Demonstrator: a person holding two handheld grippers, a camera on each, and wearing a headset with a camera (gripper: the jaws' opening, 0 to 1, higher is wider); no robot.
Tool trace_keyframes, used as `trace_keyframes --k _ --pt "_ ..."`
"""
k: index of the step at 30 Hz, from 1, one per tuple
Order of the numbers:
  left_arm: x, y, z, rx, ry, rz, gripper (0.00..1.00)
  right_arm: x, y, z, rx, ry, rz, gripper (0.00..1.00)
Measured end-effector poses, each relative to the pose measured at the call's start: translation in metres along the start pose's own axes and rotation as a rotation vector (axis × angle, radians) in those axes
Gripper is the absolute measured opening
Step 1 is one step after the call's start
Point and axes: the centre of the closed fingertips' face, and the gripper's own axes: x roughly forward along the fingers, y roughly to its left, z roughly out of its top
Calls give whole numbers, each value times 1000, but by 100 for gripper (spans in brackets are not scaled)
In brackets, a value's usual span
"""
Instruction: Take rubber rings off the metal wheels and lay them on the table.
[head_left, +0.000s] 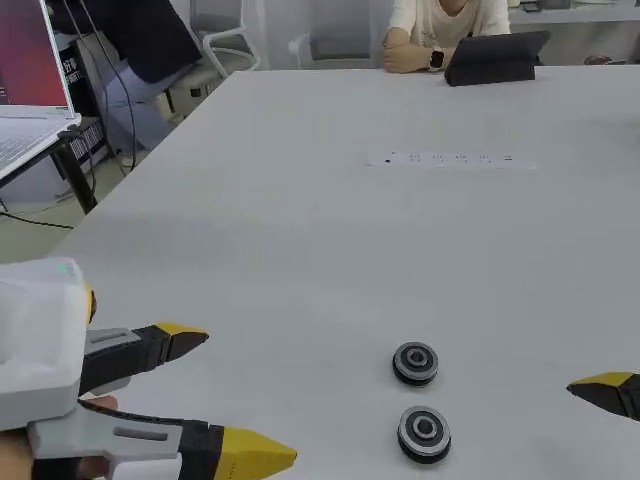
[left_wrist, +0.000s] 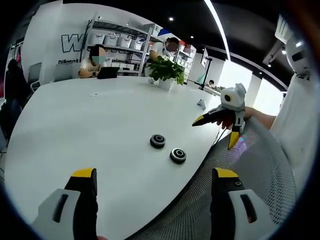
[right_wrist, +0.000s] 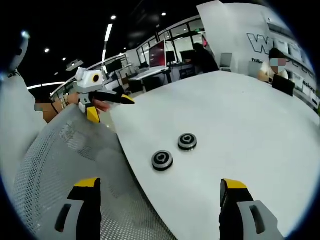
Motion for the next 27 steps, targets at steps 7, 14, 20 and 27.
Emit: trace_keyframes --k 7,14,20,27 --pt "2 -3 0 1 5 -17 94 -1 -4 -1 6 2 -18 99" --pt "3 -4 -4 9 30 -27 94 0 -3 -1 9 6 -15 99" --pt "4 -5 -6 9 42 -34 93 0 -3 -3 6 19 -14 99" --pt "5 -6 -7 6 47 -40 93 0 -4 -4 11 18 -14 99"
